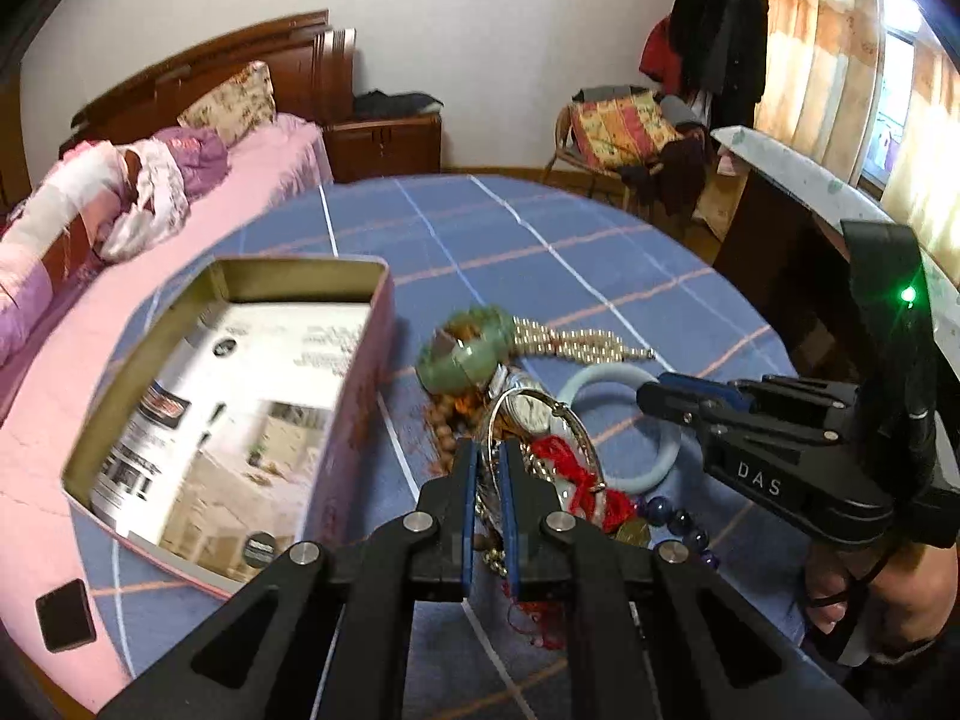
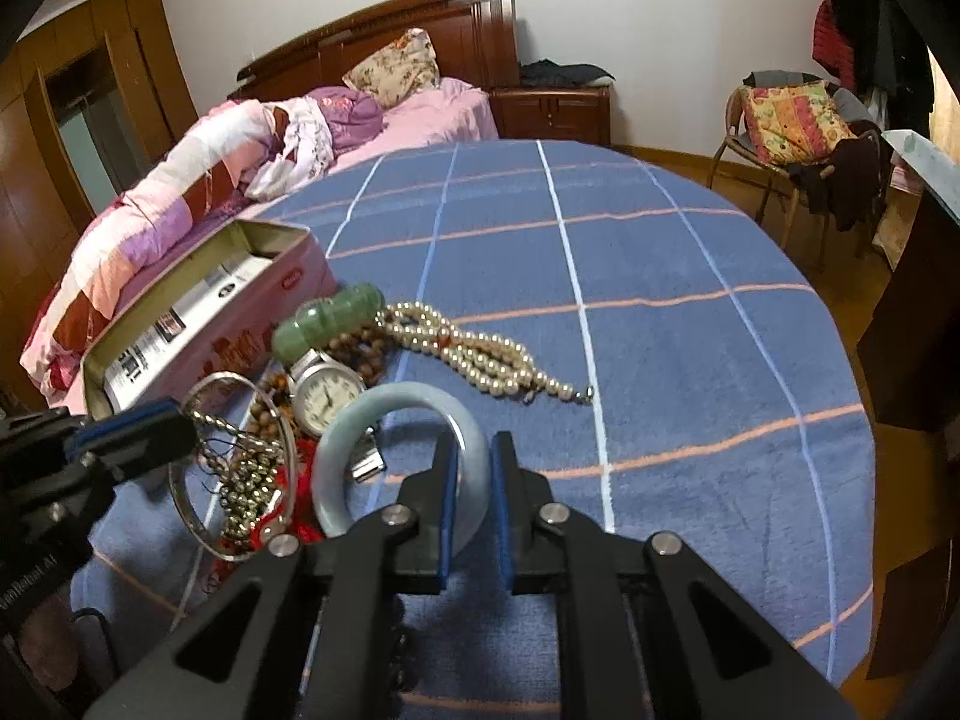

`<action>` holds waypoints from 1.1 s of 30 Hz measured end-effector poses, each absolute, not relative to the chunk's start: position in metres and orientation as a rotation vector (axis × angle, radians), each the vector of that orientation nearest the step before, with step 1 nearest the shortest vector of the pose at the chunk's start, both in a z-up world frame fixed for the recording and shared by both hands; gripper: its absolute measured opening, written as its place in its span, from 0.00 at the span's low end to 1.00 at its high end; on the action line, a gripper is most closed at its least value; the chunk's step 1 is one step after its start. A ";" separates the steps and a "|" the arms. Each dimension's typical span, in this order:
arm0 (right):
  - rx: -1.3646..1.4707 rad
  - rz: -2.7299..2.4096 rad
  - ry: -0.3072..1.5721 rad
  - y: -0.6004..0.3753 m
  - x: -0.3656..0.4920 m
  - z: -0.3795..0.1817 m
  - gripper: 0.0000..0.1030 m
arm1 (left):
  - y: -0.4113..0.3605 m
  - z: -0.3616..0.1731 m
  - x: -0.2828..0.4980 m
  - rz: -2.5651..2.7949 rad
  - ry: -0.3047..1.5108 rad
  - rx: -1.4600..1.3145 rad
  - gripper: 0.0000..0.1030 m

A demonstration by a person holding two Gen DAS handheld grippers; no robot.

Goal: Organize jewelry
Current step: 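Close right gripper on the pale jade bangle while left gripper grips the silver bangle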

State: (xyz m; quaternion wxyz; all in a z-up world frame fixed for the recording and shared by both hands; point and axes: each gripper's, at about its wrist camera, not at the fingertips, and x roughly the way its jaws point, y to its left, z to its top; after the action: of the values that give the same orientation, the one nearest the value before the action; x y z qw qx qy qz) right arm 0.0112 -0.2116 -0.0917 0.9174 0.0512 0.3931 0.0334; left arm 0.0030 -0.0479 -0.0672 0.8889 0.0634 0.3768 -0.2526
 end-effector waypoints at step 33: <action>0.135 0.109 0.702 -0.206 0.003 -0.061 0.14 | -0.025 -0.034 0.007 -0.538 0.683 0.064 0.02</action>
State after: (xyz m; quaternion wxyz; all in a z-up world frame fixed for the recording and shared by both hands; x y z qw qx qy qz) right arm 0.0033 -0.2063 -0.0605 0.9353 0.0661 0.3434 0.0534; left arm 0.0070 -0.0247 -0.0338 0.9065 0.0309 0.3309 -0.2604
